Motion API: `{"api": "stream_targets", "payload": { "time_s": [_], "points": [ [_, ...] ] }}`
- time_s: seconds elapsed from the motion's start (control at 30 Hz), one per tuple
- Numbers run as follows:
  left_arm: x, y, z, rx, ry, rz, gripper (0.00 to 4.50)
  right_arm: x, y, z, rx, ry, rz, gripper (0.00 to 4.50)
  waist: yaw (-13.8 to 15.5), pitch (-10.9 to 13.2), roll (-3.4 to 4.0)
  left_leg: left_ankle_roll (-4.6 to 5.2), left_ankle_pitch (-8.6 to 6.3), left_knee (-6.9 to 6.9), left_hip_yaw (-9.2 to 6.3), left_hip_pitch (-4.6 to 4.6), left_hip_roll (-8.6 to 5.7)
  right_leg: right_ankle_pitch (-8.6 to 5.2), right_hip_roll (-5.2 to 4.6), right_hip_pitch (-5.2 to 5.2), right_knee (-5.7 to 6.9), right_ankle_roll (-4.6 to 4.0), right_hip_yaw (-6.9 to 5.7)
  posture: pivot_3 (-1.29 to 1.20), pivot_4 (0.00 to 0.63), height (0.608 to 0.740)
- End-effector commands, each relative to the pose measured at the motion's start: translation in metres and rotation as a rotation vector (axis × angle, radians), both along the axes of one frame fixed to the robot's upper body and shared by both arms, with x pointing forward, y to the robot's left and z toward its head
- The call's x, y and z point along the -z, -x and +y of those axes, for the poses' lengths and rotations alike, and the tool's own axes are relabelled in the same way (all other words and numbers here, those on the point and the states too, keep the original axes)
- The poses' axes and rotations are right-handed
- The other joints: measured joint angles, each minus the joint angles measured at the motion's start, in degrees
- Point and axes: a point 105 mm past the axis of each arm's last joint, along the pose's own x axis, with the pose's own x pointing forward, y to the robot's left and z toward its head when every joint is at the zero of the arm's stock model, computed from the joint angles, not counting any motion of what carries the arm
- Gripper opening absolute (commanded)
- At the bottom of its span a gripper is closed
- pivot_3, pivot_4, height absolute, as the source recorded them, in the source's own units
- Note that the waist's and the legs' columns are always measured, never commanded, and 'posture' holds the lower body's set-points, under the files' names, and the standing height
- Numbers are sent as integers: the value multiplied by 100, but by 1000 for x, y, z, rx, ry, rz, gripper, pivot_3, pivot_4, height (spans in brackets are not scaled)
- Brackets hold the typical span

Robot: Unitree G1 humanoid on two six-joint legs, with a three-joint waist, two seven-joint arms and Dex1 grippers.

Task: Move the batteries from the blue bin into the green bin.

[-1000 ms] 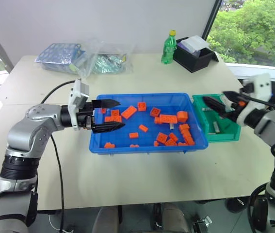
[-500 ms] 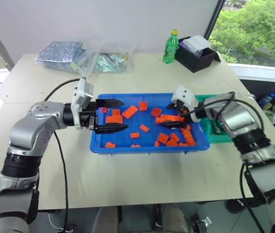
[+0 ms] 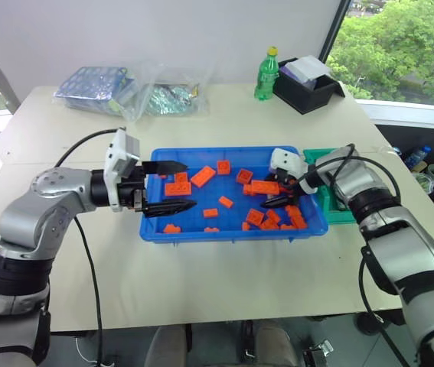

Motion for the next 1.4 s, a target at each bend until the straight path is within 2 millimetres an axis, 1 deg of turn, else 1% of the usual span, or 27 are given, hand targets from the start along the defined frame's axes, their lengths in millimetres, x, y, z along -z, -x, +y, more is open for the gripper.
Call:
{"api": "stream_targets", "payload": {
  "time_s": [0.03,0.1,0.13,0.17,0.3,0.4,0.5,0.57,0.6,0.67,0.73,0.77,0.87,0.9,1.0,1.03,1.07,1.17,1.23,1.27,1.3,1.4],
  "points": [
    [-12,4,-1,7,18,-47,4500,-19,-9,7,3,-45,-69,3092,-36,0,0,0,0,0,-1,0,0,0,0,1,1,0,0,0,150,723],
    [-13,4,-2,12,20,-50,4500,-20,-9,8,7,-50,-71,2065,-45,0,1,-1,1,0,-1,2,0,1,0,2,3,1,0,0,150,723],
    [-13,4,-2,13,20,-51,4500,-20,-10,8,12,-54,-72,1477,-46,0,1,-1,1,0,-1,2,0,1,0,2,4,1,0,0,150,723],
    [-14,3,-2,14,20,-51,4500,-21,-10,8,14,-56,-71,1169,-46,0,0,-1,1,0,-2,2,0,1,0,2,5,1,0,0,150,723],
    [-14,2,-2,17,20,-53,4500,-25,-11,9,18,-75,-86,1182,-50,0,0,-1,1,0,-1,4,0,0,0,4,5,1,0,0,150,723],
    [-14,2,-2,21,20,-52,4500,-38,-12,26,8,-156,-98,1182,-59,0,0,-1,1,0,-2,4,0,1,0,4,6,1,0,0,150,723],
    [-13,2,-4,27,22,-49,4500,-46,-5,66,-61,-234,-130,1182,-86,0,0,-2,1,-1,-2,5,0,2,1,0,13,1,1,0,150,723],
    [-12,2,-5,31,21,-47,4500,-47,2,89,-80,-276,-128,1182,-82,-4,-6,-2,1,-1,-2,11,0,3,-2,-3,54,4,1,0,150,723],
    [-12,1,-6,33,21,-48,4500,-46,4,97,-76,-290,-119,1182,-74,-5,-7,-2,1,-2,-6,17,1,2,-2,-1,62,3,2,0,150,723],
    [-13,1,-7,37,23,-48,4500,-45,10,110,-61,-314,-91,2248,-35,-2,-3,-2,1,-4,-15,17,1,2,2,-3,63,3,1,0,150,723],
    [-14,0,-8,40,25,-48,4500,-43,10,115,-39,-300,-120,3239,1,1,2,-3,1,1,-19,15,-1,1,1,-1,61,2,1,0,150,723],
    [-15,0,-8,45,28,-48,4500,-46,8,113,-5,-297,-142,3682,21,2,2,-3,1,5,-20,12,-2,-1,0,0,61,0,1,0,150,723],
    [-16,-1,-11,58,40,-42,4500,-57,4,100,103,-315,-178,3682,81,2,3,-4,1,14,-16,4,-5,-11,-2,-1,57,-18,3,0,150,723],
    [-16,-1,-13,67,43,-39,4500,-63,5,91,161,-331,-183,3682,93,3,3,-4,1,17,-16,3,-5,-11,-2,-1,57,-18,4,0,150,723],
    [-15,-2,-17,86,47,-35,4500,-74,18,70,285,-352,-185,3682,107,0,-1,-4,1,16,-23,0,-9,-10,-3,-2,58,-18,5,0,150,723],
    [-14,-4,-19,92,50,-35,4500,-75,24,59,362,-361,-177,3682,108,-3,-6,-4,1,15,-23,-1,-9,-10,-3,-2,59,-18,5,0,150,723],
    [-14,-5,-21,99,54,-34,4500,-74,30,50,436,-362,-167,3682,101,-7,-12,-4,1,11,-24,-1,-9,-10,-2,-2,59,-17,4,0,150,723],
    [-14,-7,-24,111,62,-33,4500,-71,43,33,573,-355,-147,3682,73,-17,-29,-3,1,10,-22,2,-8,-10,-3,-10,58,-16,4,0,150,723],
    [-13,-9,-30,137,65,-31,4500,-58,58,21,713,-363,-89,3682,80,-20,-30,-3,0,6,-18,4,-3,-11,-2,-17,60,-17,3,0,150,723],
    [-13,-10,-32,148,65,-31,4500,-53,63,18,751,-365,-71,3682,78,-21,-31,-3,0,5,-18,6,-1,-11,-1,-19,61,-17,3,0,150,723],
    [-12,-10,-35,160,66,-29,4500,-50,67,16,788,-369,-61,3682,82,-21,-30,-3,0,3,-19,8,0,-11,-1,-19,61,-18,2,0,150,723],
    [-13,-12,-40,189,71,-29,4500,-39,67,10,876,-377,-45,3682,82,-20,-29,-3,0,4,-15,3,-1,-12,-3,-22,59,-19,3,0,150,723]
  ]
}}
